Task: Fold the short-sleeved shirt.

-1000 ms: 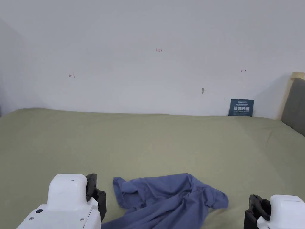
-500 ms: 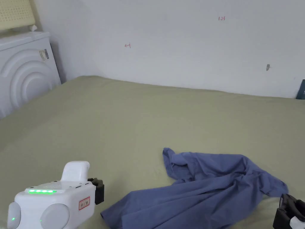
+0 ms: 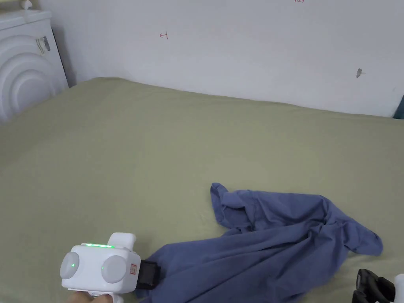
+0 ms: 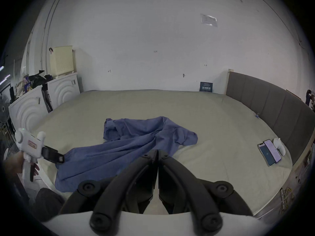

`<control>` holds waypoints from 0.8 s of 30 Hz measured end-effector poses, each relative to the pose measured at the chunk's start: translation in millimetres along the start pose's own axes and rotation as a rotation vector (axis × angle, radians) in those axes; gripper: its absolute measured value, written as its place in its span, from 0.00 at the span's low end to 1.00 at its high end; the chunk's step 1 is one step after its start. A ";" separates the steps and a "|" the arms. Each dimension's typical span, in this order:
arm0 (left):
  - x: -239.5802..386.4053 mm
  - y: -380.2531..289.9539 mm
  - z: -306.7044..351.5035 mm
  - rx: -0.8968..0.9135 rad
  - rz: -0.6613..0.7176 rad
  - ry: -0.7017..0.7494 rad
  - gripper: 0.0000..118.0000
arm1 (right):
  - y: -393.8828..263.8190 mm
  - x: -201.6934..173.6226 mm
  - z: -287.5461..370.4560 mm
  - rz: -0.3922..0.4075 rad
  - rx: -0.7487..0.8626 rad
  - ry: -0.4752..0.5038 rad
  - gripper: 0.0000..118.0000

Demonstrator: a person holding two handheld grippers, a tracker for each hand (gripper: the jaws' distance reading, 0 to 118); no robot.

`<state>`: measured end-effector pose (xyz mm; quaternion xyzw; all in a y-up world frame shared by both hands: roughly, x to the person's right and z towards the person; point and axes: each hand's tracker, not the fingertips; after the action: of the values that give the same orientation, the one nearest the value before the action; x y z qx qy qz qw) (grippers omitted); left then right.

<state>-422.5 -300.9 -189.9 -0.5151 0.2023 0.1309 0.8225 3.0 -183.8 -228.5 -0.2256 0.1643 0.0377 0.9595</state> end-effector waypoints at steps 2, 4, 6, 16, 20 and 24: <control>6.4 0.6 15.7 0.007 -0.008 0.019 0.92 | -1.4 -0.2 -1.1 0.005 -0.009 0.000 0.05; 0.1 5.1 4.2 -0.002 -0.017 0.015 0.77 | -1.9 0.5 -3.1 0.002 -0.015 0.003 0.05; -1.5 7.9 4.4 0.009 -0.070 -0.006 0.42 | -1.0 2.0 -4.5 0.000 -0.025 0.004 0.05; 7.7 12.7 17.5 0.025 -0.120 -0.097 0.00 | 20.9 63.2 -58.0 -0.056 -0.143 -0.088 0.05; 6.9 12.8 21.6 0.011 -0.114 -0.135 0.00 | 37.1 107.6 -115.4 -0.095 -0.226 -0.124 0.05; 5.4 13.3 21.5 0.006 -0.102 -0.157 0.00 | 50.0 143.9 -181.6 -0.124 -0.345 -0.075 0.06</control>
<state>-419.1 -275.7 -194.6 -0.5104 0.1114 0.1283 0.8430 77.3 -220.2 -450.6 -0.3951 0.1052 0.0144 0.9125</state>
